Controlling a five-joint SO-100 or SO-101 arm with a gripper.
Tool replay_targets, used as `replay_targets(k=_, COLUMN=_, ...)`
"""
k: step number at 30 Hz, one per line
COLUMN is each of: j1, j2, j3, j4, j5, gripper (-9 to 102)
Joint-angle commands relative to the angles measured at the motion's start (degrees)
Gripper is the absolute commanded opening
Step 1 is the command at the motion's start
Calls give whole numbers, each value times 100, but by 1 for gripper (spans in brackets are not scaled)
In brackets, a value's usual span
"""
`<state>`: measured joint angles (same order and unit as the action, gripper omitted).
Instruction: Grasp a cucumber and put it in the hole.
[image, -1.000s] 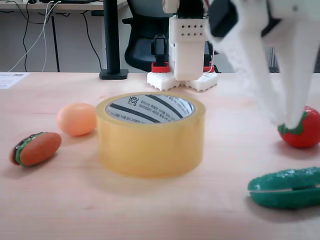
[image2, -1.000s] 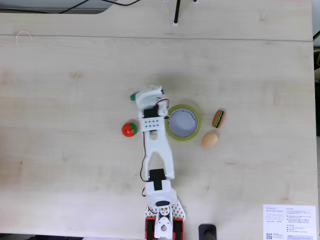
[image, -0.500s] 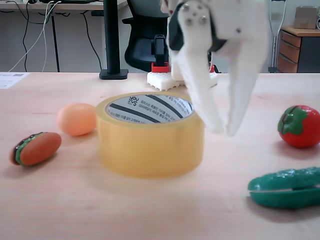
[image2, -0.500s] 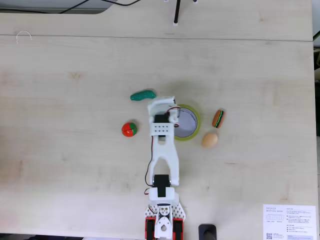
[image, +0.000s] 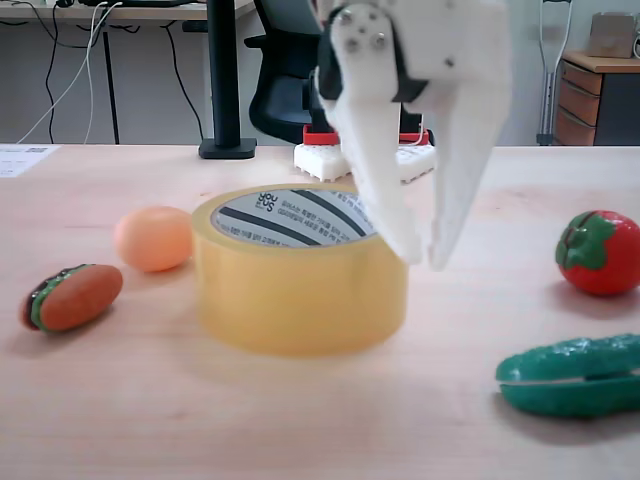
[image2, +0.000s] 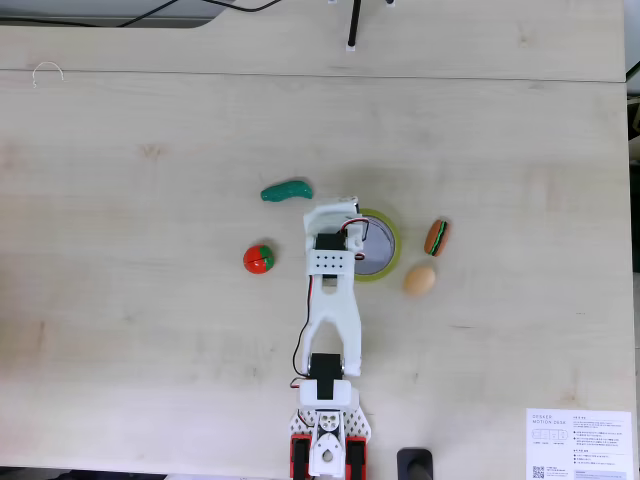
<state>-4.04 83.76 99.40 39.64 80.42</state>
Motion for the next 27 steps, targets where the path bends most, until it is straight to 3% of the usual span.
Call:
replay_targets(k=1, j1=97, j2=694, j3=44, j4=-220, j5=264, gripper=0)
replay_targets(k=7, j1=123, j2=923, j3=299, j4=-290, j5=220, gripper=1)
replay_targets(k=11, j1=158, j2=1107, j3=791, j4=-1169, j5=237, gripper=9)
replay_targets(k=13, j1=167, j2=1116, j3=800, j4=-1169, j5=264, gripper=19)
replay_targets(k=15, j1=158, j2=1116, j3=800, j4=-1169, j5=316, gripper=38)
replay_targets(k=20, j1=123, j2=1055, j3=782, j4=-1204, j5=492, gripper=66)
replay_targets(k=23, j1=123, j2=1063, j3=879, j4=-1178, j5=352, gripper=69)
replay_targets(k=27, j1=123, j2=1107, j3=765, j4=-844, j5=-1389, gripper=70)
